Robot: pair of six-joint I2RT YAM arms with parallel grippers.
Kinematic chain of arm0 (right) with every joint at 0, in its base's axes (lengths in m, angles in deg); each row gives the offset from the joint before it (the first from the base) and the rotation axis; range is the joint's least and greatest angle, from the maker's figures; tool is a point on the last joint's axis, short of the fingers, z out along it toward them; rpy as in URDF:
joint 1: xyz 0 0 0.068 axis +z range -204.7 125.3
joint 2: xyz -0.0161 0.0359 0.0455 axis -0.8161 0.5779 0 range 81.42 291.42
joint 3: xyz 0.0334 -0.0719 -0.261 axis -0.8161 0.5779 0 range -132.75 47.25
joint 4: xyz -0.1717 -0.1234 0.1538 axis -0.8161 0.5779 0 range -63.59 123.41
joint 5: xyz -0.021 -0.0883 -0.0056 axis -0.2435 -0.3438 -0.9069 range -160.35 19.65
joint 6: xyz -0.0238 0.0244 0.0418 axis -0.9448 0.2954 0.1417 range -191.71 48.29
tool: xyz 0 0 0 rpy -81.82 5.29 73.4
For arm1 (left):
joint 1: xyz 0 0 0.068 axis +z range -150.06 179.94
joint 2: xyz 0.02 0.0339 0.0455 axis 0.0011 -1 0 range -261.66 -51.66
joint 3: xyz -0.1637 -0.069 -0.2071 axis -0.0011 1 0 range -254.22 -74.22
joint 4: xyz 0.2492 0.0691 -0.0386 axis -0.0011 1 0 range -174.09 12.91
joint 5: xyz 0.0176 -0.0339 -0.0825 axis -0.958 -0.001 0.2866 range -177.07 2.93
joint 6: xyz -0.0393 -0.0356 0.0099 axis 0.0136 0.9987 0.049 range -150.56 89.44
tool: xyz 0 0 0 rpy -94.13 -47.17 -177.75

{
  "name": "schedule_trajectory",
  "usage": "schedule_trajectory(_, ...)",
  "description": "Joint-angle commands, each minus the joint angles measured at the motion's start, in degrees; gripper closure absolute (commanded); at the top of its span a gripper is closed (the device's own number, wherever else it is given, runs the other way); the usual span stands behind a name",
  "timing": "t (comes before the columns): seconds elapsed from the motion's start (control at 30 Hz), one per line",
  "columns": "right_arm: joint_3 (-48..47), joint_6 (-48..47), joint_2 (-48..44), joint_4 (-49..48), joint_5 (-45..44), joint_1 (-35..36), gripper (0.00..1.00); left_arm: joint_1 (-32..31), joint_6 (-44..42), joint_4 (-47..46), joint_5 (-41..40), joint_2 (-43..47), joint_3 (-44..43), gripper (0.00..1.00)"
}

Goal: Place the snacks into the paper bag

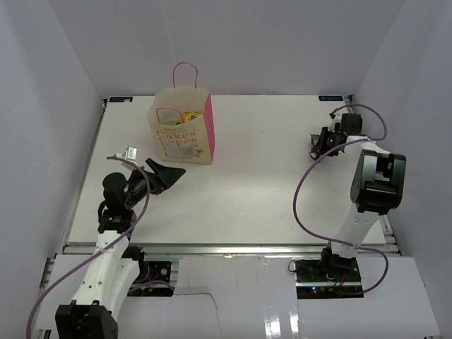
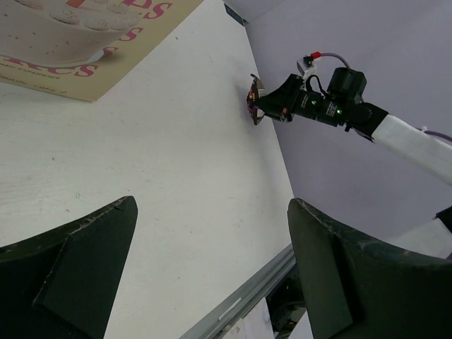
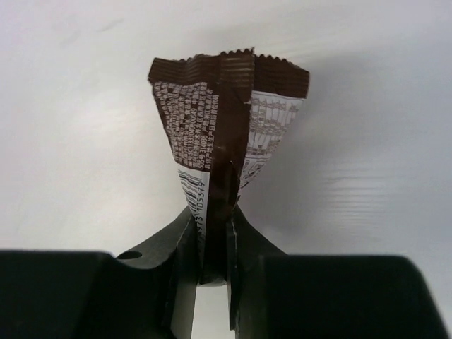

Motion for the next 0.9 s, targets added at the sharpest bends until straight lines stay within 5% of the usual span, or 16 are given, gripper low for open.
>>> schedule_trajectory(0.0,3.92,-24.65,-9.12,-6.09,36.08,1.61,0.92,-0.63,3.33,-2.17,1.21,-1.46,1.01,0.02)
schedule_trajectory(0.1,3.67,-45.91,-12.64,6.01,49.37,4.85,0.92,-2.64,4.57,-2.7,0.51,-3.91,1.01,0.02)
schedule_trajectory(0.27,-1.6,-78.11,-13.62,35.21,53.91,17.32,0.92,-8.71,8.69,-6.99,-1.42,-8.66,1.54,0.02)
schedule_trajectory(0.4,-1.44,-75.95,-15.9,34.62,51.8,29.43,0.92,-14.51,11.34,-10.07,-6.34,-12.01,0.14,0.02)
schedule_trajectory(0.6,-1.34,-59.53,-18.18,23.12,47.58,42.45,0.92,-21.9,13.53,-10.35,-11.27,-17.37,-2.94,0.02)
schedule_trajectory(0.87,-3.02,-54.58,-18.45,19.24,43.36,51.35,0.92,-26.12,14.15,-10.43,-13.91,-19.4,-3.47,0.05)
